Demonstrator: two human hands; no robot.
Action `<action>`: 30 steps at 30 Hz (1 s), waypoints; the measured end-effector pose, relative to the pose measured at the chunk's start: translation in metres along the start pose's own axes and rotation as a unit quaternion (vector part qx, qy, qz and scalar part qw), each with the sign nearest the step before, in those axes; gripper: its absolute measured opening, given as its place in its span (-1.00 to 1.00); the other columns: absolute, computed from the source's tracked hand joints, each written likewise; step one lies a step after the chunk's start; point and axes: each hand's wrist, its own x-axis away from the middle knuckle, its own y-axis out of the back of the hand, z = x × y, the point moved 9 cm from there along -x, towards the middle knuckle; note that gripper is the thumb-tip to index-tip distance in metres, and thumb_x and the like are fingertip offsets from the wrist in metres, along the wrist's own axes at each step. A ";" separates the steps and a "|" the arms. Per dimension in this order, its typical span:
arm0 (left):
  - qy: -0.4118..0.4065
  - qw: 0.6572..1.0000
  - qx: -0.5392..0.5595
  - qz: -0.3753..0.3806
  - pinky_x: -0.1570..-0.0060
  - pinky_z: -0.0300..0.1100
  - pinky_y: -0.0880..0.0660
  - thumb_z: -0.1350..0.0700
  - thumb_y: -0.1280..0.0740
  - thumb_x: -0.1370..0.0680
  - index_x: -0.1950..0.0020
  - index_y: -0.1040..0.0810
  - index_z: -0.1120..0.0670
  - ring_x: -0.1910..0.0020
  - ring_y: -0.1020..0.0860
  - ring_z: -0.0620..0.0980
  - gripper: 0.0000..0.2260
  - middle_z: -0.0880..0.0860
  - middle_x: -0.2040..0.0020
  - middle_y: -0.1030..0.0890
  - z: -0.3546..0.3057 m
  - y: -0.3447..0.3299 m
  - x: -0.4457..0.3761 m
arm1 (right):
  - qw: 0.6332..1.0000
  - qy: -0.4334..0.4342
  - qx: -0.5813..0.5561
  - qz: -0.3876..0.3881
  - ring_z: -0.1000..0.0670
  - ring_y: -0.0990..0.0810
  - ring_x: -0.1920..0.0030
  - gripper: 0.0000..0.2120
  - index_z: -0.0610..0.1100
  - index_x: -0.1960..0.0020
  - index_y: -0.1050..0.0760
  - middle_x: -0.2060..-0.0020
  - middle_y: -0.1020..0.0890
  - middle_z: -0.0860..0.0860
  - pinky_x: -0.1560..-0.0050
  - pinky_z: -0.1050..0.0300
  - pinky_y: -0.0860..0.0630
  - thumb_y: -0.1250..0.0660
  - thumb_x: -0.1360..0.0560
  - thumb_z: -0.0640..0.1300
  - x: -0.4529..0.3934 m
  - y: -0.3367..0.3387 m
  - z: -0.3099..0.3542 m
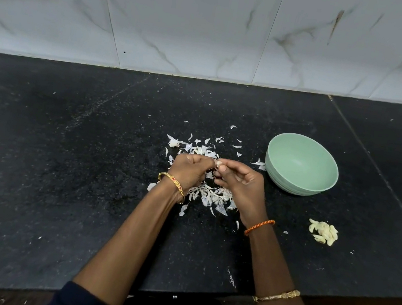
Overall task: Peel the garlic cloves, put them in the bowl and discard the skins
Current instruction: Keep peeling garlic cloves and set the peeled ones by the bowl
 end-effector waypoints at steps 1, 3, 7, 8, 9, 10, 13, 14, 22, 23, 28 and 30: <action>-0.010 1.000 -0.014 0.001 0.65 -0.38 -0.12 0.28 -0.33 -0.53 0.30 -0.53 0.18 0.67 -0.17 -0.20 -0.81 -0.11 0.64 -0.31 -0.002 -0.001 -0.001 | 0.999 0.025 0.048 -0.006 0.11 -0.64 0.16 -0.82 -0.16 -0.04 -0.61 0.09 -0.68 -0.08 0.16 0.22 -0.61 -0.40 -0.47 -0.33 0.000 0.002 0.004; -0.026 0.998 -0.052 0.004 0.64 -0.37 -0.12 0.27 -0.33 -0.53 0.31 -0.52 0.16 0.66 -0.18 -0.20 -0.79 -0.11 0.64 -0.32 -0.006 -0.003 -0.002 | 0.988 0.076 0.134 -0.024 0.18 -0.57 0.16 -0.80 -0.14 -0.03 -0.63 0.07 -0.64 -0.06 0.12 0.23 -0.60 -0.45 -0.43 -0.30 0.000 0.003 0.011; -0.017 0.997 -0.077 0.016 0.63 -0.37 -0.11 0.26 -0.28 -0.56 0.40 -0.44 0.12 0.66 -0.17 -0.20 -0.69 -0.12 0.65 -0.30 -0.006 -0.008 -0.001 | 0.975 0.129 0.176 -0.049 0.21 -0.57 0.20 -0.81 -0.24 -0.04 -0.63 0.08 -0.61 -0.06 0.12 0.27 -0.59 -0.45 -0.43 -0.33 0.003 0.002 0.019; -0.002 0.998 -0.069 0.012 0.64 -0.37 -0.10 0.25 -0.27 -0.57 0.42 -0.41 0.10 0.67 -0.17 -0.19 -0.66 -0.11 0.66 -0.29 -0.004 -0.008 -0.001 | 0.977 0.128 0.162 -0.054 0.19 -0.58 0.20 -0.83 -0.23 -0.02 -0.63 0.09 -0.62 -0.08 0.12 0.27 -0.59 -0.45 -0.43 -0.34 0.003 0.002 0.019; 0.013 0.998 -0.063 0.001 0.63 -0.37 -0.10 0.23 -0.27 -0.57 0.44 -0.37 0.08 0.67 -0.17 -0.18 -0.64 -0.10 0.66 -0.29 -0.001 -0.005 -0.001 | 0.982 0.120 0.133 -0.057 0.18 -0.59 0.20 -0.84 -0.21 0.01 -0.63 0.11 -0.64 -0.09 0.12 0.26 -0.59 -0.45 -0.42 -0.36 0.004 0.002 0.018; 0.026 0.998 -0.059 -0.015 0.63 -0.37 -0.10 0.21 -0.27 -0.57 0.45 -0.33 0.06 0.67 -0.17 -0.17 -0.62 -0.09 0.66 -0.29 0.001 0.000 -0.001 | 0.988 0.108 0.092 -0.059 0.16 -0.60 0.21 -0.84 -0.20 0.04 -0.62 0.14 -0.65 -0.08 0.13 0.24 -0.60 -0.44 -0.42 -0.37 0.004 0.003 0.017; 0.038 0.993 -0.074 -0.079 0.63 -0.36 -0.09 0.15 -0.31 -0.54 0.46 -0.27 0.02 0.64 -0.16 -0.14 -0.60 -0.06 0.59 -0.27 0.004 0.018 -0.003 | 0.995 0.079 -0.016 -0.059 0.08 -0.64 0.19 -0.84 -0.20 0.06 -0.60 0.17 -0.67 -0.05 0.15 0.20 -0.62 -0.40 -0.43 -0.41 0.005 0.007 0.015; 0.027 0.991 -0.091 -0.097 0.63 -0.35 -0.09 0.14 -0.33 -0.53 0.47 -0.26 0.02 0.64 -0.14 -0.14 -0.59 -0.06 0.58 -0.25 0.002 0.023 -0.002 | 0.995 0.071 -0.039 -0.058 0.07 -0.65 0.16 -0.84 -0.21 0.04 -0.60 0.15 -0.67 -0.07 0.15 0.19 -0.62 -0.39 -0.44 -0.41 0.005 0.008 0.015; -0.098 0.977 -0.159 -0.106 0.30 -0.26 -0.48 0.16 -0.53 -0.38 0.37 -0.59 0.11 0.46 -0.48 -0.14 -0.82 -0.06 0.48 -0.55 -0.014 0.020 0.000 | 0.991 -0.025 -0.123 -0.036 0.01 -0.68 0.19 -0.86 -0.25 -0.03 -0.57 0.19 -0.68 -0.12 0.22 0.18 -0.62 -0.33 -0.50 -0.37 0.002 0.005 -0.001; -0.104 0.977 -0.156 -0.105 0.33 -0.26 -0.45 0.21 -0.53 -0.37 0.33 -0.61 0.12 0.49 -0.43 -0.17 -0.86 -0.09 0.51 -0.51 -0.016 0.020 0.001 | 0.990 -0.032 -0.130 -0.033 0.00 -0.69 0.19 -0.86 -0.25 -0.03 -0.57 0.21 -0.69 -0.12 0.21 0.19 -0.61 -0.32 -0.50 -0.37 0.002 0.004 -0.002; -0.119 0.978 -0.160 -0.062 0.29 -0.49 -0.46 0.29 -0.43 -0.47 0.07 -0.66 0.28 0.36 -0.54 -0.28 -0.91 -0.03 0.30 -0.61 -0.022 0.010 0.002 | 0.993 -0.035 -0.112 -0.025 0.01 -0.69 0.17 -0.82 -0.22 -0.06 -0.58 0.20 -0.70 -0.12 0.19 0.22 -0.60 -0.33 -0.50 -0.38 0.002 0.002 -0.003; -0.117 0.977 -0.172 -0.055 0.24 -0.47 -0.48 0.26 -0.41 -0.50 0.04 -0.65 0.26 0.26 -0.56 -0.20 -0.90 0.01 0.23 -0.64 -0.022 0.009 0.002 | 0.995 -0.029 -0.091 -0.029 0.05 -0.66 0.22 -0.81 -0.20 -0.06 -0.59 0.23 -0.69 -0.07 0.21 0.23 -0.59 -0.34 -0.48 -0.38 0.002 0.003 -0.003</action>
